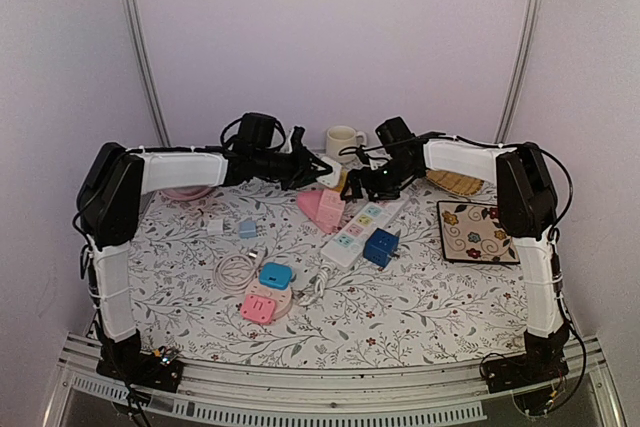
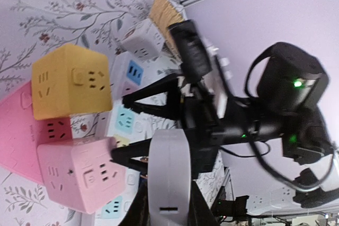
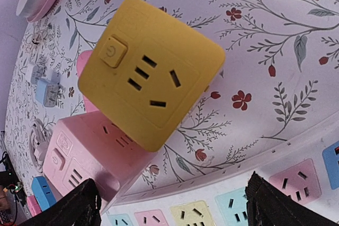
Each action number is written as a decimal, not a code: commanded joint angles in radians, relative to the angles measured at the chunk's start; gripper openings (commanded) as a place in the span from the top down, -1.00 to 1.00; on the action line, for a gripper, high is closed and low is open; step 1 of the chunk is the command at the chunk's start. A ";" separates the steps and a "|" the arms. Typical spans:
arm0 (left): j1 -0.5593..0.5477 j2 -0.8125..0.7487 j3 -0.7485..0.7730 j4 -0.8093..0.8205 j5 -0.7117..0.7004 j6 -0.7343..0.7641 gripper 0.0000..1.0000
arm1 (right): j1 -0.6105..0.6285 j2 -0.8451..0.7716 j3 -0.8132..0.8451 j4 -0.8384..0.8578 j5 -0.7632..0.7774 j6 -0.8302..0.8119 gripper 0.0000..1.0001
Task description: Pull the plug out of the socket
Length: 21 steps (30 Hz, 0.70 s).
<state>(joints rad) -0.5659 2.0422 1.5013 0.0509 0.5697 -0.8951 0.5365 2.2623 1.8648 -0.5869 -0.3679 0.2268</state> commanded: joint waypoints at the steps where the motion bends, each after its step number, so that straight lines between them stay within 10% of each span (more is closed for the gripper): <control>1: 0.022 -0.066 -0.012 0.180 0.070 -0.060 1.00 | 0.004 0.026 -0.010 -0.028 0.039 -0.018 -0.97; 10: 0.073 -0.151 0.018 -0.119 -0.115 0.118 1.00 | 0.003 -0.031 0.029 -0.028 0.058 -0.027 -0.97; 21: 0.094 -0.089 0.237 -0.688 -0.730 0.390 1.00 | -0.024 -0.103 0.089 -0.021 0.089 -0.031 -0.98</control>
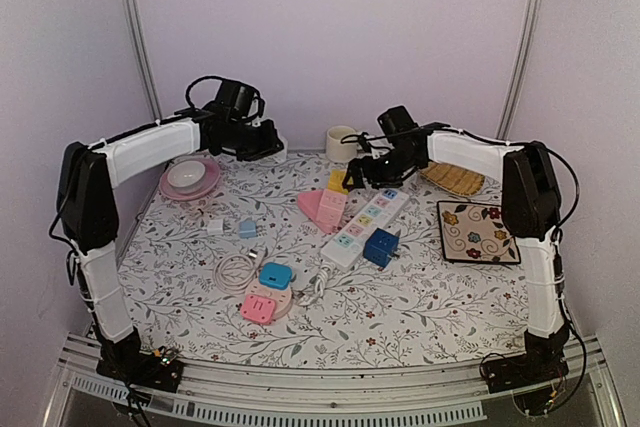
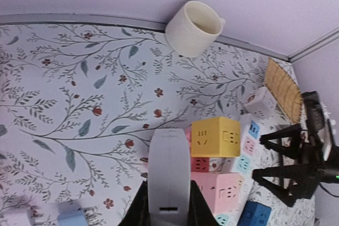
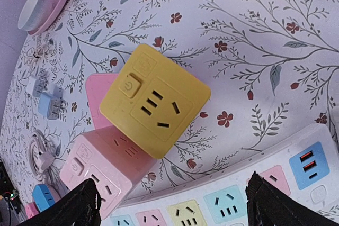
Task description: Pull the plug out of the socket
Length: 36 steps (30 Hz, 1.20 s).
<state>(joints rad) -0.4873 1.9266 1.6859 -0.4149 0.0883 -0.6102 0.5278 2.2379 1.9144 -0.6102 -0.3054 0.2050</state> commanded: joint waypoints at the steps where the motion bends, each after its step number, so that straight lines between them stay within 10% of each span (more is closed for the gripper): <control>1: 0.018 0.048 0.064 -0.244 -0.279 0.116 0.98 | -0.018 -0.082 0.040 0.003 0.026 -0.007 -0.98; 12: 0.027 0.280 0.237 -0.438 -0.469 0.199 0.87 | -0.032 -0.105 0.019 0.016 0.033 0.005 -0.98; 36: 0.030 0.354 0.243 -0.417 -0.385 0.229 0.35 | -0.064 -0.050 0.099 0.034 -0.059 0.056 -0.98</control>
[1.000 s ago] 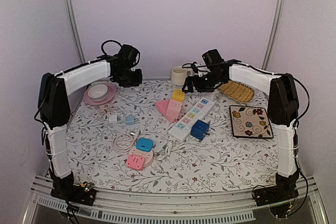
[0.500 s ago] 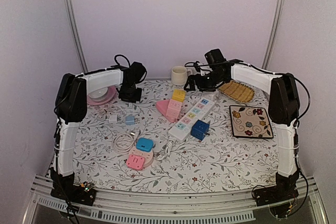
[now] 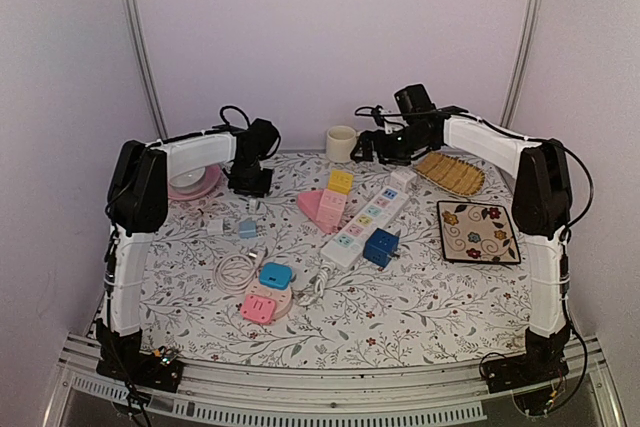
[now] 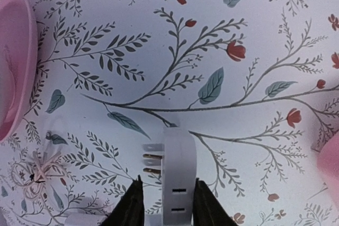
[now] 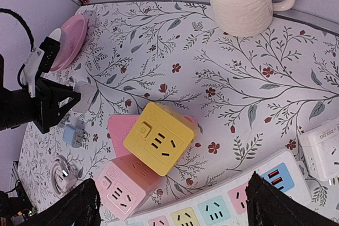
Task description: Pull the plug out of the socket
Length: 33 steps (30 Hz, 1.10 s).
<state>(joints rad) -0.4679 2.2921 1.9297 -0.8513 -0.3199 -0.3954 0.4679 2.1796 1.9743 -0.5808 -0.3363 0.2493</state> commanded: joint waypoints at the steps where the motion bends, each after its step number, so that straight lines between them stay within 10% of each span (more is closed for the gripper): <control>1: 0.011 -0.020 -0.008 0.028 0.029 0.013 0.32 | -0.005 0.011 0.047 0.003 -0.030 0.012 -0.98; 33: -0.255 -0.039 0.192 0.082 0.258 -0.075 -0.44 | -0.005 -0.032 -0.078 -0.021 0.077 0.025 -0.98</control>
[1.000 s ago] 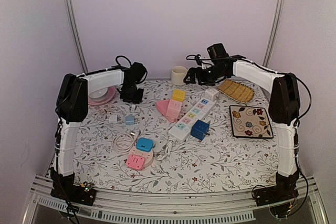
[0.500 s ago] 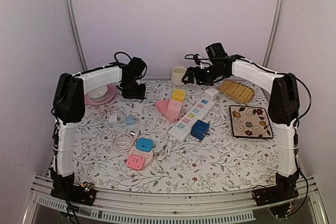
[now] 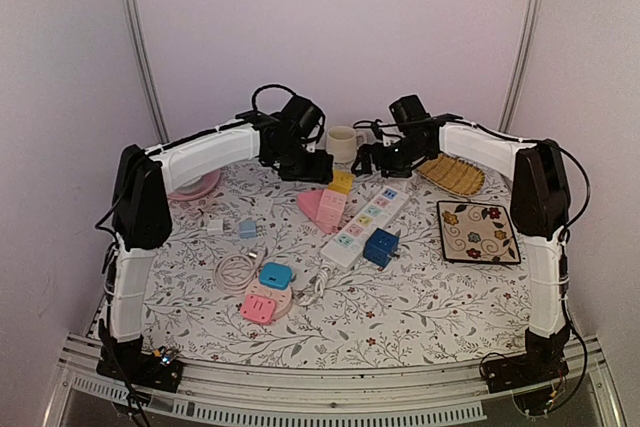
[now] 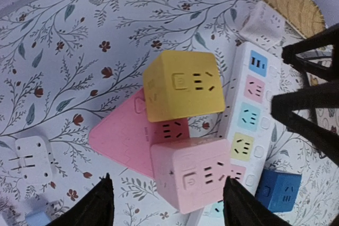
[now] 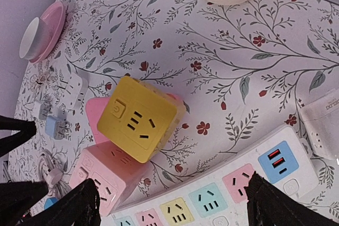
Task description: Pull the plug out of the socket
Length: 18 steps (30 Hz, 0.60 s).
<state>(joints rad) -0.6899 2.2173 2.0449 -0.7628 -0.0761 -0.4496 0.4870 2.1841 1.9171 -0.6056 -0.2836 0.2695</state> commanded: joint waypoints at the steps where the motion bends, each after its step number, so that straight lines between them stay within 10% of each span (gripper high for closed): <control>1: -0.042 0.045 0.100 -0.013 0.007 -0.024 -0.50 | -0.028 -0.040 -0.026 0.007 0.024 0.004 -0.98; 18: -0.131 0.195 0.250 -0.150 -0.127 -0.001 -0.89 | -0.087 -0.083 -0.108 0.056 0.008 0.033 -0.98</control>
<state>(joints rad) -0.8005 2.3905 2.2696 -0.8734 -0.1734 -0.4641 0.4110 2.1567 1.8271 -0.5850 -0.2703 0.2836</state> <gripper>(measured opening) 0.941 0.989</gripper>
